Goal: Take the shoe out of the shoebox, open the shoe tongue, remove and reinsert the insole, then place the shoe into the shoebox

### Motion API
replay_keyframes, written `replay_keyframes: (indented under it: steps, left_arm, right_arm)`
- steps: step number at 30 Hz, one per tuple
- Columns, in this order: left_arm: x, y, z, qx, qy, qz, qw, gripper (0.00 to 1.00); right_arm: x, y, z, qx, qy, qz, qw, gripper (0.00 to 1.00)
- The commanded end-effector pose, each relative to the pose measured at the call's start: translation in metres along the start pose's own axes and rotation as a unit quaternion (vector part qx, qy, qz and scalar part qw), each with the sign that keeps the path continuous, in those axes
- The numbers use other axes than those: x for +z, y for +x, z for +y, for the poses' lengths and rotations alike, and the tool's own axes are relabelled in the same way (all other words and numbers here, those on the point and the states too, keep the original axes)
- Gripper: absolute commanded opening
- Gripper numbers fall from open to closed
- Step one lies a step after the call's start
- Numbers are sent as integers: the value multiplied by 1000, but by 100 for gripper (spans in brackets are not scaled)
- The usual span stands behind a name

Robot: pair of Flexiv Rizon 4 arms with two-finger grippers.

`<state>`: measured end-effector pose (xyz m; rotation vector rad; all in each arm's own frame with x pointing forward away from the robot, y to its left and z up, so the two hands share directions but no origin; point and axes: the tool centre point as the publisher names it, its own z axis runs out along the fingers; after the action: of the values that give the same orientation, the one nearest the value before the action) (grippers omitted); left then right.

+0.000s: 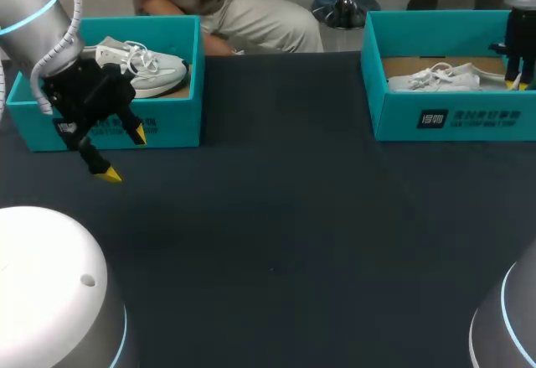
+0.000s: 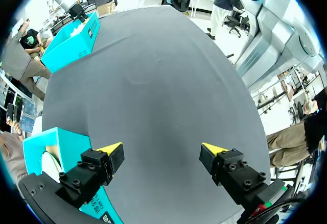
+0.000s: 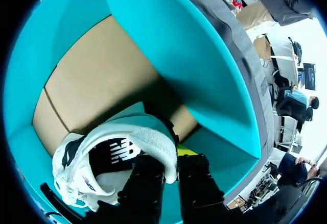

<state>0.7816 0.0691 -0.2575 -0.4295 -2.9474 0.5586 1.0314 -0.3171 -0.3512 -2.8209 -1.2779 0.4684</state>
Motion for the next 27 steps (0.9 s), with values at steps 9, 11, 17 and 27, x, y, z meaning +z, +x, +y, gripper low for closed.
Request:
replay_keyframes:
  steps: [9,11,17,27]
  left_arm:
    - [0,0,0,0,-1,1,1000,100]
    - [0,0,0,0,-1,1,1000,100]
    - [0,0,0,0,-1,1,1000,100]
    - [0,0,0,0,-1,1,1000,100]
  right_arm:
    - [-8,1,-2,-5,-15,7,1000,0]
    - [-12,1,-3,-5,-21,8,1000,0]
    - [-19,0,-4,-8,-30,9,999,0]
    - [1,9,-4,-18,-23,-2,1000,0]
